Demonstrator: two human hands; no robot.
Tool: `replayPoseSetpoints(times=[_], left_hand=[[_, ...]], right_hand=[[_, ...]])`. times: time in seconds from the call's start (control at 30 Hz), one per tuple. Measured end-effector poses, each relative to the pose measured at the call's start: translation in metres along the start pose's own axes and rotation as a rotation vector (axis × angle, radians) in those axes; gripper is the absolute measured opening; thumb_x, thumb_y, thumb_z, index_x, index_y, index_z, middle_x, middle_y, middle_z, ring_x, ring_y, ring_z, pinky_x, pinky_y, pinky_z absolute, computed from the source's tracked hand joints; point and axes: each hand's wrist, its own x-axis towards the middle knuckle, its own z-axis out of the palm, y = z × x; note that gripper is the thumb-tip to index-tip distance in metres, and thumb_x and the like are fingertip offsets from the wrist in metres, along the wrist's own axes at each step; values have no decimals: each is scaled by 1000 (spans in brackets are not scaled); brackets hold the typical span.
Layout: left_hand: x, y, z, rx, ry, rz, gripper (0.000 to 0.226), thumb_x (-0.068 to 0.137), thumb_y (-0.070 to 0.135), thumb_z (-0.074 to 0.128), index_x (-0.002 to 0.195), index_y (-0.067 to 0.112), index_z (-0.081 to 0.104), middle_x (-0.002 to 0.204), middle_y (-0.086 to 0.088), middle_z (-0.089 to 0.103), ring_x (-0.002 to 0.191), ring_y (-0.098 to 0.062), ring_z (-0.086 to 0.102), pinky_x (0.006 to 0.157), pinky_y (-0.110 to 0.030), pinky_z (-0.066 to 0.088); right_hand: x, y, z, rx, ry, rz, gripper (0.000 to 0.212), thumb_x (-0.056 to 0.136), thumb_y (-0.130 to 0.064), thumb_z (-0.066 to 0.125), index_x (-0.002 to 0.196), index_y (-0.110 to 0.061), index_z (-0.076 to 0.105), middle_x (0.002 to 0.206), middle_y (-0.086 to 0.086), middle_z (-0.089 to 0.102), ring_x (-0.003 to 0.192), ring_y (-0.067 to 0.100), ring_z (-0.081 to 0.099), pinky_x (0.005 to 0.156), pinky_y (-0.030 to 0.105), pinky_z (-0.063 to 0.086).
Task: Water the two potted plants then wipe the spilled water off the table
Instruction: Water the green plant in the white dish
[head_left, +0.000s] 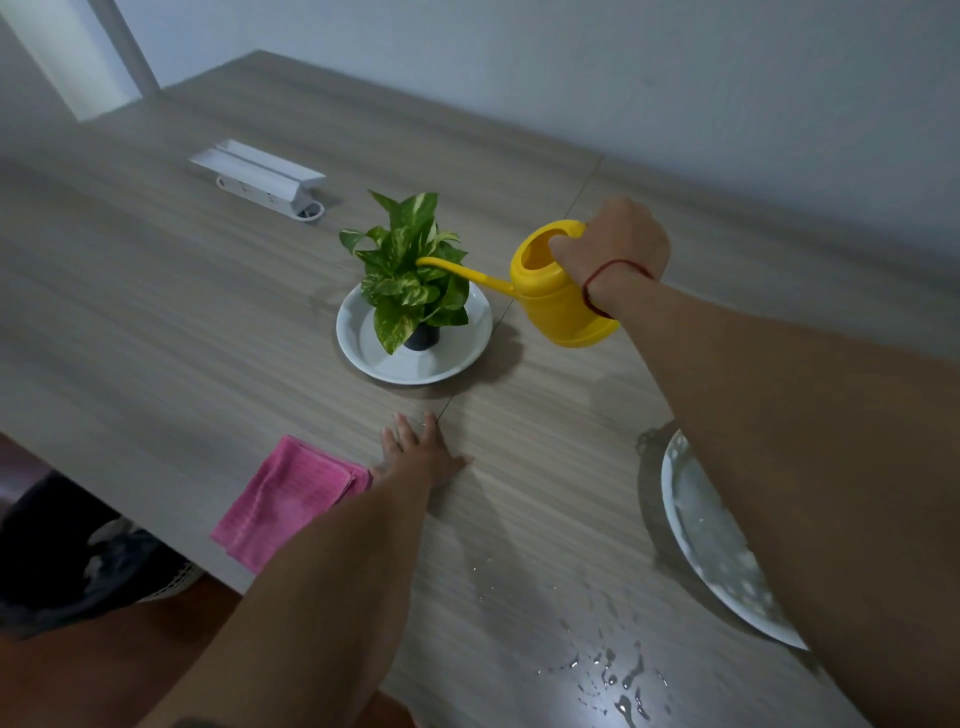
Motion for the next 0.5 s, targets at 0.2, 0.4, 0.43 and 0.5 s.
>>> replayPoseSetpoints(times=[0.2,0.4,0.43,0.5], left_hand=[[-1,0,0,-12,1,5,105,82,71,54,153,38,-16,157,-10,-36,146,-37,-28,118,-64,4],[-7,2,-2,-44,-3,14,103,84,69,54,153,37,-15,157,-9,-37,146,-36,-30,118,-63,0],[-8,2,-2,-49,-3,15,103,85,68,55,154,37,-15,157,-9,-37,145,-36,-30,118,-63,0],[-11,3,-3,-56,-5,16,102,86,66,55,154,36,-15,157,-9,-37,145,-36,-30,118,-64,1]], right_hand=[[7,-3,-8,-44,-6,-34,36,70,-36,68,98,-15,67,109,10,67,101,35,62,74,36,48],[7,-8,-13,-74,10,-82,34,73,-34,67,100,-14,65,109,10,67,101,35,62,73,36,47],[8,-9,-14,-75,14,-91,33,74,-34,66,101,-14,64,109,10,67,101,35,62,71,35,45],[8,-11,-16,-78,16,-101,33,74,-33,66,101,-14,63,110,10,66,101,35,61,71,35,43]])
